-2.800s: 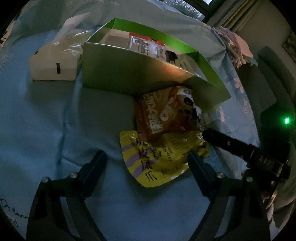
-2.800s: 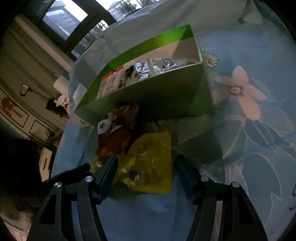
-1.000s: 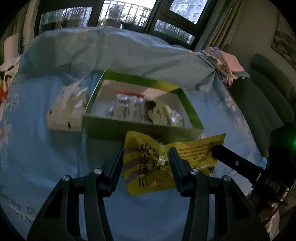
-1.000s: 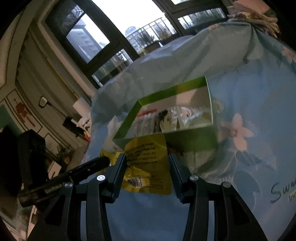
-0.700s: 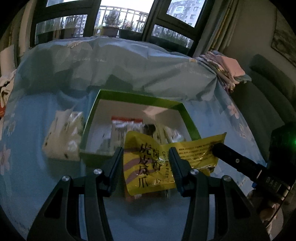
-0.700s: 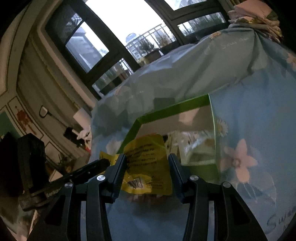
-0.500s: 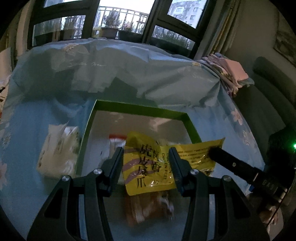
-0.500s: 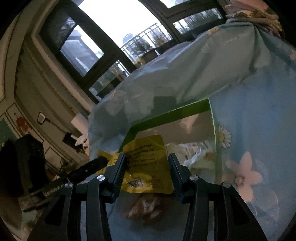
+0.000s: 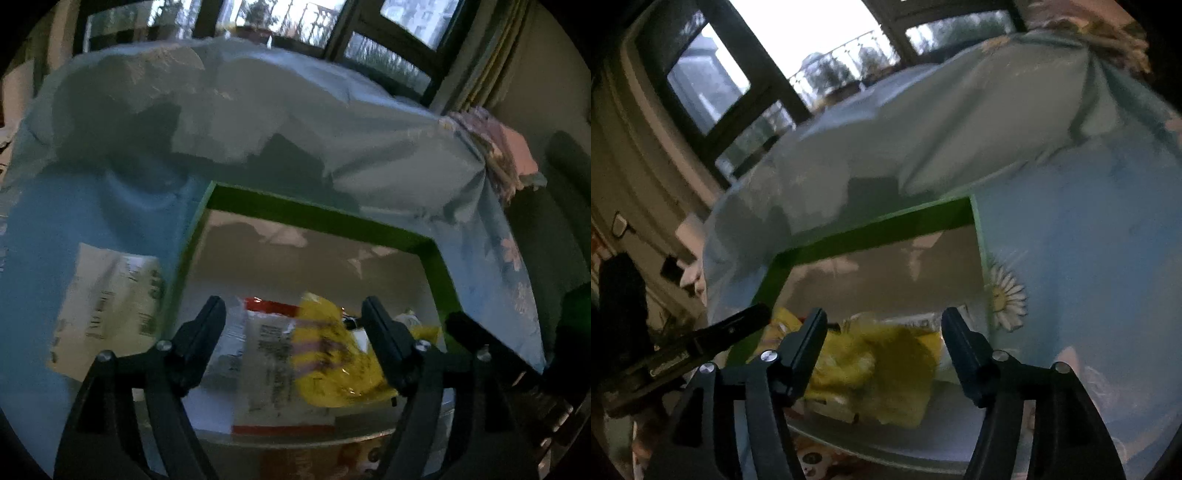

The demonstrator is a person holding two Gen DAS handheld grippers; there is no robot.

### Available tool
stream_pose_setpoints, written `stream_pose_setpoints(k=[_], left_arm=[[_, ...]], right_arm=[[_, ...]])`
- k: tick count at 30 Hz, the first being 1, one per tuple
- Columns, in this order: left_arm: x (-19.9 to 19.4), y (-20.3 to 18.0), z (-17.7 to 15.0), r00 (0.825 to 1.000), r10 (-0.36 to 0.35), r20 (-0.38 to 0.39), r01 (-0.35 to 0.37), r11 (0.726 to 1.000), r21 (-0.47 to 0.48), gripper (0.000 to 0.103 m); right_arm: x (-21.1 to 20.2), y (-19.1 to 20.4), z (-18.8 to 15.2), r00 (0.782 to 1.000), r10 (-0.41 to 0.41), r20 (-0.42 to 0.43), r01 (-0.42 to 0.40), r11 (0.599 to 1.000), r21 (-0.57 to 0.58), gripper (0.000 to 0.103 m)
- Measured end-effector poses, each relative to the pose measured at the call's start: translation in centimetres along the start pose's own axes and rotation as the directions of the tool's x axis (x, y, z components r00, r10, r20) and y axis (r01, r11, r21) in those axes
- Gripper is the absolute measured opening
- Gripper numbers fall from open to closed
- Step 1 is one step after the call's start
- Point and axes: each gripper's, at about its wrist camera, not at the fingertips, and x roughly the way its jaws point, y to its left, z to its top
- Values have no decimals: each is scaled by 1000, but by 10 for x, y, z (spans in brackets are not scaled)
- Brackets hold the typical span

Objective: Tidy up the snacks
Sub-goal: 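Carry the yellow bag into the green box and open the left gripper, then grasp the orange panda-print snack bag with the left gripper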

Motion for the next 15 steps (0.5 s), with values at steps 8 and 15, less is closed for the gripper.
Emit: stream_pose_setpoints(k=[8,15], left_arm=[[-55,19,-40,1000,-13,19,13,999,36,83],[-39,9,-99,987,-39,-154,64,985,162,83]], right_arm=[[-46,11,-39,989,127,-74,-131,990,-57,72],[-23,5,-80,955,202,-218,-188,979,83,74]])
